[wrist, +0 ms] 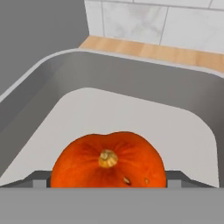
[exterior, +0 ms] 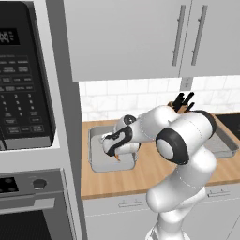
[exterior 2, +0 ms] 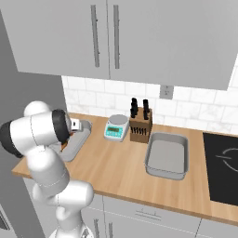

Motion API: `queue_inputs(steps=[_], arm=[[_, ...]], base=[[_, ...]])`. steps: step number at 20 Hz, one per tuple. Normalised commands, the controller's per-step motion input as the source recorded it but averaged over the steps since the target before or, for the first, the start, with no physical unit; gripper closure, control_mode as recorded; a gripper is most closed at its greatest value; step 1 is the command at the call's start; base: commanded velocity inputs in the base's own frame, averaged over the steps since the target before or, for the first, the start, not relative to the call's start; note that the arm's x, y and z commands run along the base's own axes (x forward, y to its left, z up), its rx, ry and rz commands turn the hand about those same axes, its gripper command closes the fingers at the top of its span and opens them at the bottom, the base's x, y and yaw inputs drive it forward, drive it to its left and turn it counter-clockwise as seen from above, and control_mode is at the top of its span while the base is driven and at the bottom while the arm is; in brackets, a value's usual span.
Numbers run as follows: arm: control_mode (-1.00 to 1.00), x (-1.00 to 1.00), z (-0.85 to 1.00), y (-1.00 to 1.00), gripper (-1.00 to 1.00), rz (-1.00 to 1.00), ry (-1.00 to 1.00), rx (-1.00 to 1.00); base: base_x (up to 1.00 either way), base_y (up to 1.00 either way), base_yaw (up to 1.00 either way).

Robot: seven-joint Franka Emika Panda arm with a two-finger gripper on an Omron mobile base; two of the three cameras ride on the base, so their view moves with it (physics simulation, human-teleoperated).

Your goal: Place one squash and one chicken drumstick in each tupperware on the nearby counter, to pack two identical lunches.

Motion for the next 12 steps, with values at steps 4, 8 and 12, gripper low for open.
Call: queue_inputs(steps=[4,8,12], arm=[[-1.0,0.15,-0.01,0.02,-1.0,0.0,0.0,0.0],[-1.0,0.04,0.0,0.08,-1.0,0.0,0.0,0.0],[-1.0,-0.03,0.14,0.0,-1.0,0.0,0.0,0.0]], base=[[0.0,0.0,0.0],[0.0,0.0,0.0],[0.0,0.0,0.0]])
